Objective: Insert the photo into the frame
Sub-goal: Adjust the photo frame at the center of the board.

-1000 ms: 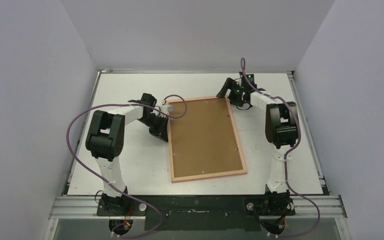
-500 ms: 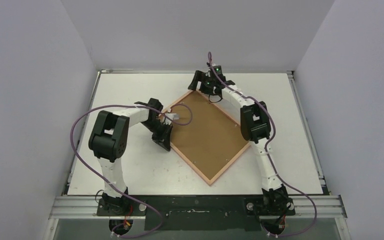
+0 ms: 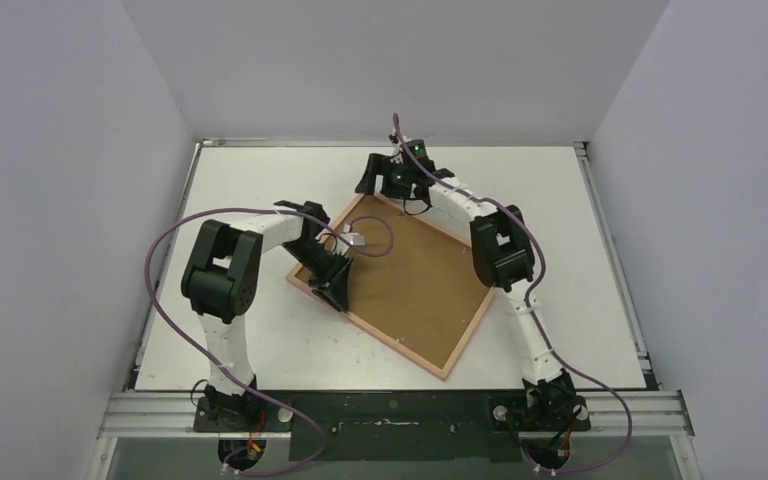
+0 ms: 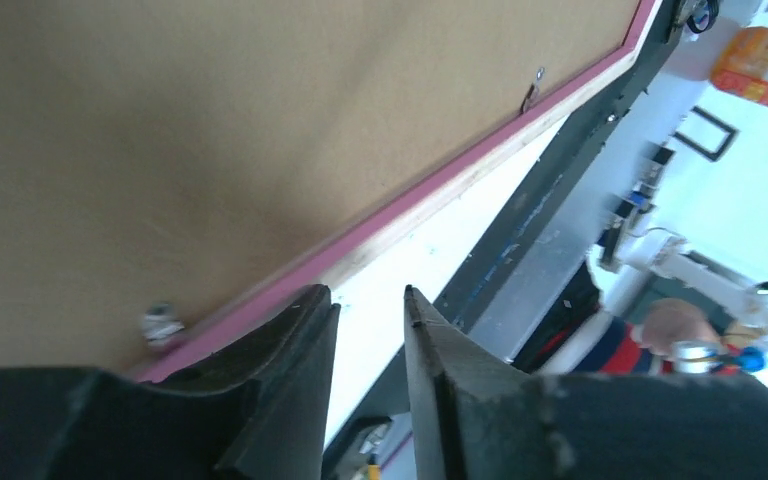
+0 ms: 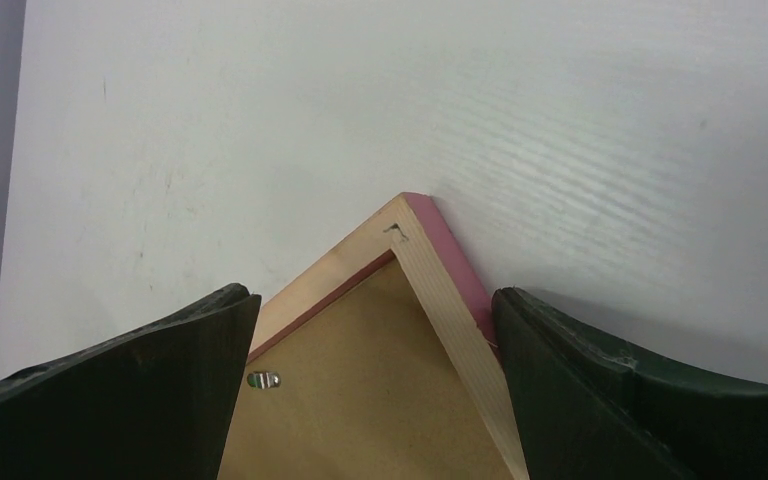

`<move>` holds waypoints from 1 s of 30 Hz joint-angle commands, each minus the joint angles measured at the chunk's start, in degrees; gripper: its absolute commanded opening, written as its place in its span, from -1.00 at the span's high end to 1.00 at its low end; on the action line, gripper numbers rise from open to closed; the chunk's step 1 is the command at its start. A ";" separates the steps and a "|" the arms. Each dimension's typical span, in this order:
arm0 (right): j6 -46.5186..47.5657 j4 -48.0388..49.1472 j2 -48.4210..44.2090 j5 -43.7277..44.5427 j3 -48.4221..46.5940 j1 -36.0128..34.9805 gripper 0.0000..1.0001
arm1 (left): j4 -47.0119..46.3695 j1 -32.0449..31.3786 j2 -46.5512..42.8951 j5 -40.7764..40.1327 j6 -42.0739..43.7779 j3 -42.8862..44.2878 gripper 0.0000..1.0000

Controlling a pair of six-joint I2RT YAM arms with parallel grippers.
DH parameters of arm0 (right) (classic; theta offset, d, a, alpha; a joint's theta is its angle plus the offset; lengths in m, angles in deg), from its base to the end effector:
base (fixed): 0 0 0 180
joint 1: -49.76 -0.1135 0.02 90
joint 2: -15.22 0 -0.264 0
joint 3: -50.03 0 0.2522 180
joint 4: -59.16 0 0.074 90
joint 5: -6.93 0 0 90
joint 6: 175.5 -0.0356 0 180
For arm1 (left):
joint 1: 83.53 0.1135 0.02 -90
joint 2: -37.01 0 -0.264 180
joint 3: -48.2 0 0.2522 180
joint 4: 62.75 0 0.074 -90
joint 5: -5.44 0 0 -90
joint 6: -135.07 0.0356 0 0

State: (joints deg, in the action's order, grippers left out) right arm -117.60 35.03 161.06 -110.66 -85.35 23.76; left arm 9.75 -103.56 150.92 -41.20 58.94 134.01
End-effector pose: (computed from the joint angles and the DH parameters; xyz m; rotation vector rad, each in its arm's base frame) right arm 0.5081 0.2662 0.1560 -0.1731 2.3037 1.0760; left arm 0.3027 -0.1364 0.1379 -0.6987 -2.6374 1.0688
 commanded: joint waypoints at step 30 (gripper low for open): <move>-12.77 -21.15 -76.65 33.96 70.37 7.70 -0.79 | -0.74 23.65 10.06 -1.26 -2.47 33.94 -0.05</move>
State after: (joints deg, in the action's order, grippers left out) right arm -126.47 13.48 90.95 -77.44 -17.20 30.76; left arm 12.55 -80.68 160.65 -43.39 57.71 165.22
